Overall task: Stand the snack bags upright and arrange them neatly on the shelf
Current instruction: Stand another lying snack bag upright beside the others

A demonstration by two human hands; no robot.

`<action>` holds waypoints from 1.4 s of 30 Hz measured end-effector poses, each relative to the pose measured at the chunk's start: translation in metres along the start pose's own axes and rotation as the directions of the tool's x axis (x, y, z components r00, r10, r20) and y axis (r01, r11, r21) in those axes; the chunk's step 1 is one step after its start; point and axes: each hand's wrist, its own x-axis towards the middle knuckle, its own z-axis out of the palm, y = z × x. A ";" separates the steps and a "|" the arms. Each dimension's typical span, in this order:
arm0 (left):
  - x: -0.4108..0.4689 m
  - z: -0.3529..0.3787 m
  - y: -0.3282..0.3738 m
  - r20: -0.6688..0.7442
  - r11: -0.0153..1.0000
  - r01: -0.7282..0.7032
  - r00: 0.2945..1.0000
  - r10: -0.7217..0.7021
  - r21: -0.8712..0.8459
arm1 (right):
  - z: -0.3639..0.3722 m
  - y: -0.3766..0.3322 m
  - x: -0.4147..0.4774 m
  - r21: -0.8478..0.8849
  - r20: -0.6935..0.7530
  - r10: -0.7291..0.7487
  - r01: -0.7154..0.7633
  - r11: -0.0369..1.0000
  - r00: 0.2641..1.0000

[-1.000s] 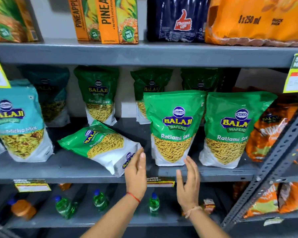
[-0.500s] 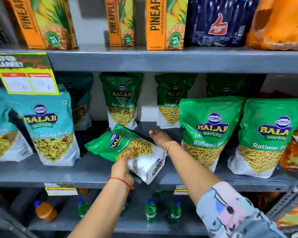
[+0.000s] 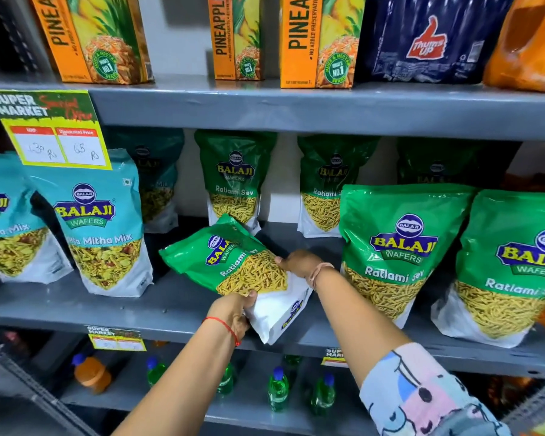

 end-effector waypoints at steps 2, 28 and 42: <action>0.006 -0.005 0.003 -0.041 0.990 -0.067 0.997 0.073 0.127 | 0.004 0.007 -0.001 0.254 -0.064 -0.032 0.047 0.966 0.997; 0.073 -0.035 0.042 0.328 0.730 -0.564 0.824 0.462 0.386 | 0.064 0.034 0.018 0.793 -0.324 -0.103 0.329 0.513 0.941; 0.057 -0.038 0.019 0.340 0.696 -0.492 0.869 0.359 0.523 | 0.093 0.046 -0.036 0.746 -0.431 0.013 0.348 0.568 0.902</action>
